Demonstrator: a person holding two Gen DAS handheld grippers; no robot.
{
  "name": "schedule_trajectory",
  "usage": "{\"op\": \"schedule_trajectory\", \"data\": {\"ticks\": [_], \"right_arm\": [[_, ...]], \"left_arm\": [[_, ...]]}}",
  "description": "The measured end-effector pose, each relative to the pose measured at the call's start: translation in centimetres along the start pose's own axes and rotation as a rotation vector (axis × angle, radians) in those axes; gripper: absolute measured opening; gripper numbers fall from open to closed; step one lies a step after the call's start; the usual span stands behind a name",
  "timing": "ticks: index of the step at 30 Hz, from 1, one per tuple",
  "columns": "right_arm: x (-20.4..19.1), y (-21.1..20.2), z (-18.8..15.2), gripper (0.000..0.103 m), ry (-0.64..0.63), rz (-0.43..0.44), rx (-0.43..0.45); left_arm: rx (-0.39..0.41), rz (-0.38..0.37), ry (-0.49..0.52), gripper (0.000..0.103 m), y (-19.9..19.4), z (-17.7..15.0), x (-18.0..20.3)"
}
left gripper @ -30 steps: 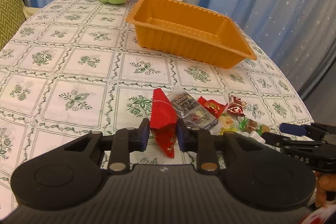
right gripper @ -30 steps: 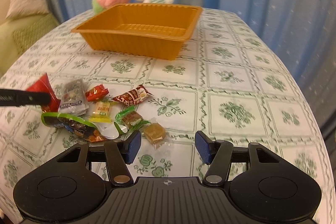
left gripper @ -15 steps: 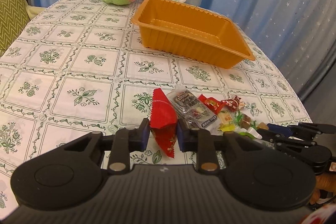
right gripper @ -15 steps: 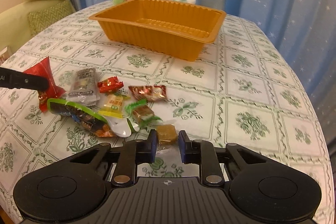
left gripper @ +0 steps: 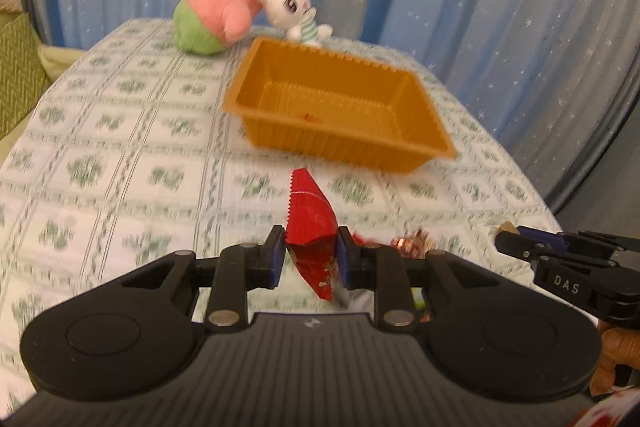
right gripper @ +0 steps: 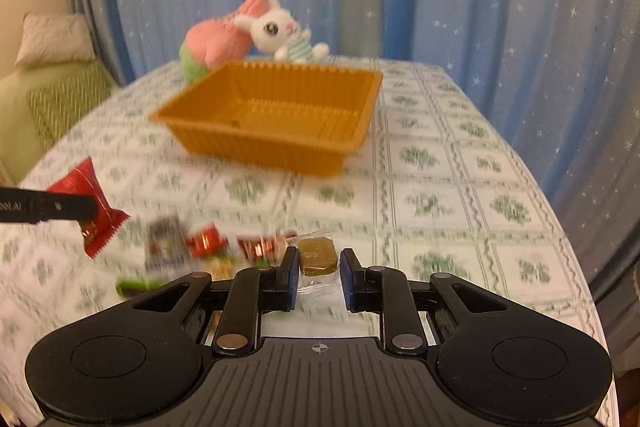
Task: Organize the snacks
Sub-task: 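Lower both held candies into the orange tray and open both tools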
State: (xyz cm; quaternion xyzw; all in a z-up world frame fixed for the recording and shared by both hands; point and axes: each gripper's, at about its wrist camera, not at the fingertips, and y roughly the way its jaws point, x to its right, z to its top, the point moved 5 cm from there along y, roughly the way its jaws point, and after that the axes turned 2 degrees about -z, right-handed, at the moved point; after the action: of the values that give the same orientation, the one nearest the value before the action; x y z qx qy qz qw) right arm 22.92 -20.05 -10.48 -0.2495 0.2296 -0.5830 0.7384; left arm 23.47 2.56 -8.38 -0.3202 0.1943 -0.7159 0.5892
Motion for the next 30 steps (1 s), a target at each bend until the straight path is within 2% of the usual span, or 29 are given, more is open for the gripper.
{"op": "schedule_trajectory", "data": {"ticks": [9,16,23,30], "right_arm": [[-0.5,2.0,6.2,0.022,0.043,0.034,0.045],[-0.2,4.9,9.7,0.022,0.052,0.045,0.048],[0.5,8.5,12.0,0.022,0.072,0.041,0.038],[1.2,11.6,12.8,0.022,0.124,0.046,0.003]], "left_arm": [[0.022,-0.004,0.066,0.024,2.5,5.7,0.6],[0.021,-0.004,0.104,0.024,5.5,9.4,0.6],[0.007,0.012,0.128,0.024,9.0,11.9,-0.3],[-0.016,0.020,0.151,0.024,12.1,13.2,-0.9]]}}
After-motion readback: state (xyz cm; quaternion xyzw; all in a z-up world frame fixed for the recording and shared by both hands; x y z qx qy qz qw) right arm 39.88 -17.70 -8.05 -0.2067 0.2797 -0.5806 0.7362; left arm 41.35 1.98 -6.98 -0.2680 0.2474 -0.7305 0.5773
